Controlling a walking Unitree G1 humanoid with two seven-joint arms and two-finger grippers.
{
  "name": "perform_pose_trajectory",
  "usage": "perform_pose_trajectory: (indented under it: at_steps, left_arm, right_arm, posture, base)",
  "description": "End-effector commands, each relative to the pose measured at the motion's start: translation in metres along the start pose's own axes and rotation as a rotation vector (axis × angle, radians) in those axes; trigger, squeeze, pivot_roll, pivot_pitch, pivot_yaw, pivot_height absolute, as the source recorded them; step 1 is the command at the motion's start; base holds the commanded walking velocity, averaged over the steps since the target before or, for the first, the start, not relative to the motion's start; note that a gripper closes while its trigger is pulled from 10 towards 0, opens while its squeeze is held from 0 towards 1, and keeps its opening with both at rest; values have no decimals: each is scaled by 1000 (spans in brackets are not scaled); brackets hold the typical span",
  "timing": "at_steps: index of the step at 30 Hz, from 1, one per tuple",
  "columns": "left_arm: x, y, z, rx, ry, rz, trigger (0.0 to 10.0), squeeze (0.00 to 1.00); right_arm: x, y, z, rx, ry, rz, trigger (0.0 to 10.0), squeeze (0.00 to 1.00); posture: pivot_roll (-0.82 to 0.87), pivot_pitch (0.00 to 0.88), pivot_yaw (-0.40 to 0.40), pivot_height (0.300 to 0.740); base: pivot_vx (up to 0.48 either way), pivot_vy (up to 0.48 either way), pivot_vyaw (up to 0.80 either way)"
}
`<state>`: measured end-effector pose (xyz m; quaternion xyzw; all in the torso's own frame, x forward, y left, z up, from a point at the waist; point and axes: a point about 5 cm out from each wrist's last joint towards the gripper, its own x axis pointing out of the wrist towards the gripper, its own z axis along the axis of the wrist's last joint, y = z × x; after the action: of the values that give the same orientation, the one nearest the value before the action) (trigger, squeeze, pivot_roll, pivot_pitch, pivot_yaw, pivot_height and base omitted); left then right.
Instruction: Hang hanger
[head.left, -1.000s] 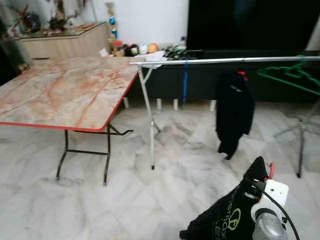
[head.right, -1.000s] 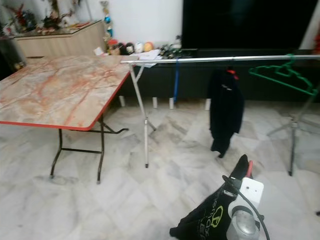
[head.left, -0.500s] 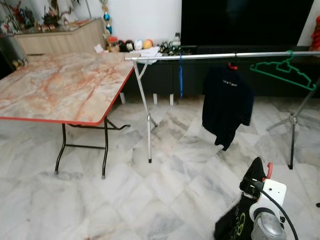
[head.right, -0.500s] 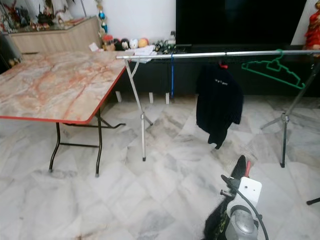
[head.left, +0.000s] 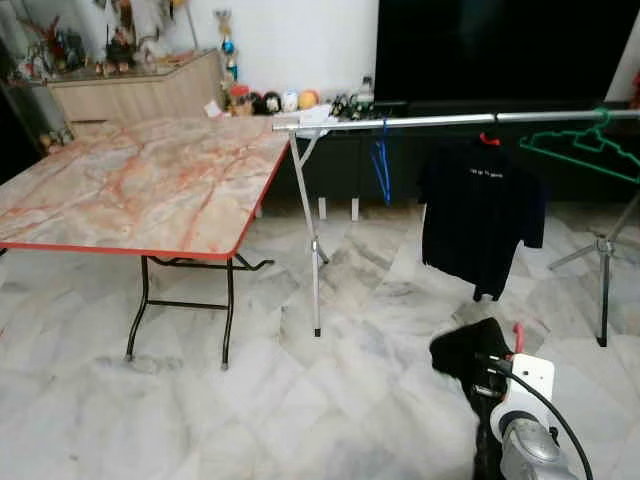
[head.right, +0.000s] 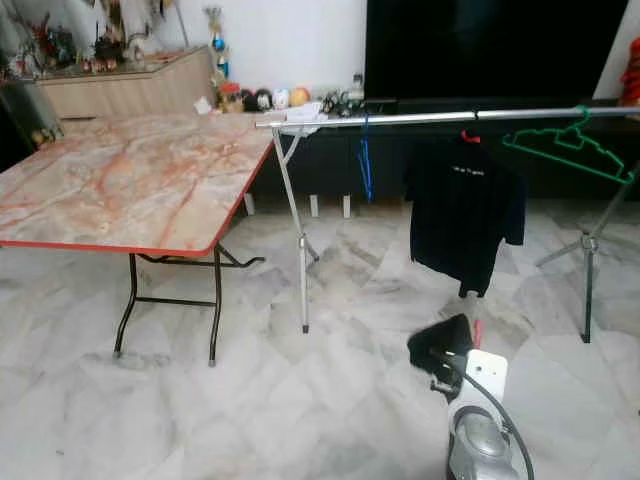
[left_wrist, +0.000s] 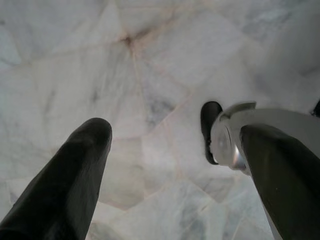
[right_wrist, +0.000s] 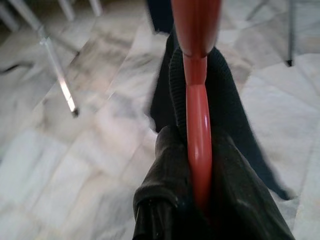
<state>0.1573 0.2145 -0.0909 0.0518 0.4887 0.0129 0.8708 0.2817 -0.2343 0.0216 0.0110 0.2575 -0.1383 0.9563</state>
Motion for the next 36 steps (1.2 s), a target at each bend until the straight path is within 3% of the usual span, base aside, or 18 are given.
perform_pose_trajectory:
  at_steps: [1, 6, 9, 10, 12, 16, 19, 21, 24, 25, 26, 27, 28, 30, 31, 33, 36]
  left_arm:
    - [-1, 4, -5, 20, 10, 13, 10000, 0]
    - [-1, 4, -1, 85, -22, 15, 10000, 0]
    - [-1, 6, 2, 201, -25, 51, 10000, 0]
    - [1, 23, 52, 196, -189, 54, 10000, 0]
    - [-3, 34, 86, 209, -304, 60, 10000, 0]
    - [-11, 39, 130, 275, -474, 52, 10000, 0]
    - [-16, 36, 146, 358, -532, 21, 10000, 0]
    - [-19, 30, 155, 425, -563, -60, 10000, 0]
    - [-24, 12, 166, 626, -552, -256, 10000, 0]
    - [-24, 8, 165, 672, -518, -312, 10000, 0]
    - [-25, 3, 163, 786, -453, -397, 10000, 0]
    - [-25, 3, 163, 786, -453, -397, 10000, 0]
    - [-27, -2, 163, 870, -422, -446, 10000, 0]
    - [-28, -3, 164, 886, -412, -463, 10000, 0]
    - [-30, -9, 166, 923, -376, -536, 10000, 0]
    - [-32, -12, 170, 955, -357, -569, 10000, 0]
    - [-36, -19, 179, 899, -393, -603, 10000, 0]
  right_arm:
    - [3, 8, 15, -26, -38, 43, 10000, 0]
    - [4, 9, 17, -124, -22, 141, 10000, 0]
    - [3, 15, 24, -228, -45, 276, 10000, 0]
    - [4, 18, 27, -299, -55, 335, 10000, 0]
    - [6, 18, 33, -383, -55, 381, 10000, 0]
    - [11, 16, 49, -533, -39, 457, 10000, 0]
    - [11, 18, 55, -579, -35, 514, 10000, 0]
    - [8, 24, 53, -629, -7, 618, 10000, 0]
    - [0, 33, 43, -808, 56, 841, 10000, 0]
    - [-2, 35, 42, -842, 68, 886, 10000, 0]
    - [-4, 38, 42, -892, 79, 948, 10000, 0]
    - [-4, 38, 42, -892, 79, 948, 10000, 0]
    - [-6, 40, 42, -946, 97, 1007, 10000, 0]
    - [-7, 41, 41, -971, 110, 1034, 10000, 0]
    - [-13, 48, 43, -994, 110, 1135, 10000, 0]
    - [-21, 55, 45, -988, 105, 1243, 10000, 0]
    - [-27, 59, 47, -1001, 108, 1337, 10000, 0]
  posture:
    - [75, 0, 60, 740]
    - [68, 0, 68, 740]
    - [64, 0, 70, 740]
    - [65, 0, 70, 740]
    - [69, 0, 70, 740]
    - [72, 0, 63, 740]
    - [74, 0, 61, 740]
    - [74, 0, 61, 740]
    - [87, 0, 43, 740]
    - [88, 0, 40, 740]
    - [88, 0, 35, 740]
    - [88, 0, 35, 740]
    - [86, 0, 28, 740]
    - [85, 0, 25, 740]
    - [84, 0, 17, 740]
    - [85, 0, 6, 740]
    - [87, 0, -8, 740]
  base:
    - [0, 0, 0]
    - [0, 0, 0]
    - [0, 0, 0]
    - [0, 0, 0]
    - [0, 0, 0]
    - [0, 0, 0]
    - [0, 0, 0]
    - [0, 0, 0]
    - [0, 0, 0]
    - [0, 0, 0]
    - [0, 0, 0]
    - [0, 0, 0]
    - [0, 0, 0]
    - [0, 0, 0]
    - [0, 0, 0]
    - [0, 0, 0]
    - [0, 0, 0]
